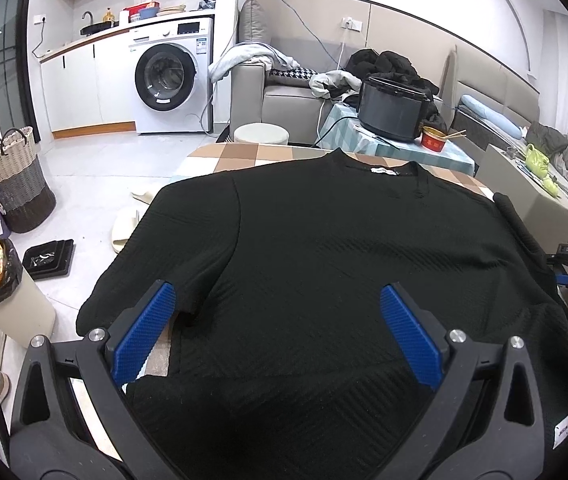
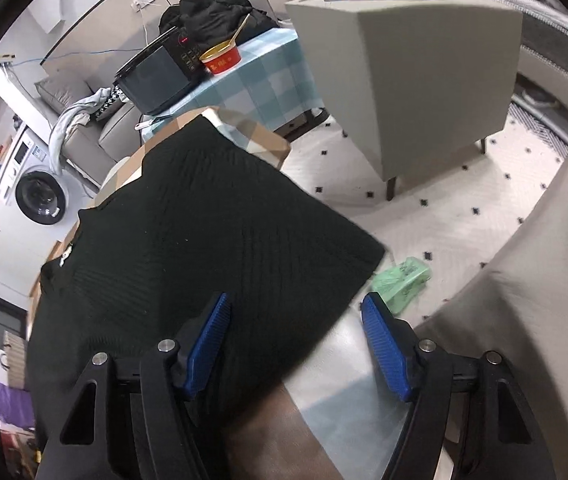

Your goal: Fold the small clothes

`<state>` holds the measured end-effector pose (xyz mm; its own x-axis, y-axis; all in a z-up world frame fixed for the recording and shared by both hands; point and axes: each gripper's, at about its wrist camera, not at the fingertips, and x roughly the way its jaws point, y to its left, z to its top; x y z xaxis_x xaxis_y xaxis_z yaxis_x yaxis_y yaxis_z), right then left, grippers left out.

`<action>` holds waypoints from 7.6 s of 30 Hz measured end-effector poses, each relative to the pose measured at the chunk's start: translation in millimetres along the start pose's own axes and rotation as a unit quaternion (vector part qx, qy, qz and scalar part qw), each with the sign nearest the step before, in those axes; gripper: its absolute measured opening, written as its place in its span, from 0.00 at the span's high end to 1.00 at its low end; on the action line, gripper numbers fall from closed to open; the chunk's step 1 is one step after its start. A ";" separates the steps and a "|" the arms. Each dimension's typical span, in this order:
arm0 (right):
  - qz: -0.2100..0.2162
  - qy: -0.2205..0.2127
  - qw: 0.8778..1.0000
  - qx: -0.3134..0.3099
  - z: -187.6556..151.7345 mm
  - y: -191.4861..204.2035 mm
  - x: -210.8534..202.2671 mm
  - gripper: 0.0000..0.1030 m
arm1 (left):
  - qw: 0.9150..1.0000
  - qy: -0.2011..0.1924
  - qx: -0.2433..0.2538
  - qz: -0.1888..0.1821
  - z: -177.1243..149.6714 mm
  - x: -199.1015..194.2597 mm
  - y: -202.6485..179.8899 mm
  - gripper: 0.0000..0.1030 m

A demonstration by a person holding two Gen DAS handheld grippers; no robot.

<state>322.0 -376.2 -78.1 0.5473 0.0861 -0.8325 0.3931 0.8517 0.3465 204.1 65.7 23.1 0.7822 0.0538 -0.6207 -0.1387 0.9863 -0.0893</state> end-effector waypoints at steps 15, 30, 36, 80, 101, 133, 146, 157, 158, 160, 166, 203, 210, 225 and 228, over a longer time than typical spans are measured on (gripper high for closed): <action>0.000 -0.136 0.991 -0.008 -8.0 2.1 -68.5 0.95 | 1.000 -0.012 -0.011 0.009 -5.1 -7.2 9.9 0.01; 0.242 -0.083 0.895 -0.366 -56.9 179.6 -98.4 0.94 | 0.999 -0.017 -0.022 0.026 -18.6 -21.1 27.8 0.01; 0.186 0.009 0.883 -0.432 -90.3 195.8 -64.4 0.50 | 0.999 -0.017 -0.022 0.027 -21.7 -21.6 30.0 0.01; 0.068 -0.117 0.989 -0.056 76.2 42.4 -71.1 0.96 | 0.999 -0.010 -0.039 0.026 -22.6 -14.3 38.8 0.01; 0.260 0.004 0.937 -0.231 18.1 218.6 -93.8 0.62 | 1.000 -0.013 -0.012 0.026 -20.0 -21.5 19.5 0.01; 0.076 0.087 0.935 -0.336 -18.2 221.2 49.5 0.57 | 0.999 -0.005 -0.026 0.018 -20.5 -20.3 19.2 0.01; 0.190 0.005 0.967 -0.167 30.1 212.3 38.9 0.88 | 0.999 0.005 -0.040 0.029 -20.0 -5.8 27.5 0.01; 0.129 0.015 0.966 -0.225 -8.5 150.9 -10.2 0.66 | 0.998 0.007 -0.045 0.034 -24.3 -3.8 31.0 0.01; 0.118 0.033 0.963 -0.242 -22.2 144.2 -8.3 0.67 | 0.998 0.008 -0.050 0.033 -23.9 -3.0 32.8 0.01; 0.106 0.062 0.956 -0.265 -43.8 133.1 -1.4 0.67 | 0.997 0.013 -0.067 0.027 -23.2 -1.6 41.7 0.01; 0.124 0.062 0.964 -0.228 -57.8 113.8 -19.7 0.61 | 0.986 0.022 -0.161 0.047 -23.3 -0.5 95.8 0.01; 0.153 0.019 0.972 -0.179 -77.5 79.6 -86.8 0.55 | 0.990 0.037 0.016 -0.134 65.4 91.4 -32.4 0.26; 0.152 0.008 0.975 -0.163 -71.1 67.5 -90.6 0.55 | 0.996 0.042 -0.046 -0.058 62.8 101.5 24.4 0.24; 0.143 0.026 0.977 -0.157 -74.4 70.0 -82.2 0.55 | 0.972 0.129 0.026 -0.193 78.5 228.9 -49.9 0.24; 0.141 0.021 0.977 -0.159 -76.6 67.2 -87.6 0.55 | 0.973 0.085 0.064 -0.207 81.6 195.1 -66.2 0.23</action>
<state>243.8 -287.0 -15.0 0.5674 0.3560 -0.7425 -0.0217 0.9079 0.4187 415.5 23.6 -28.5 0.6410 -0.3674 -0.6739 0.2521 0.9300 -0.2673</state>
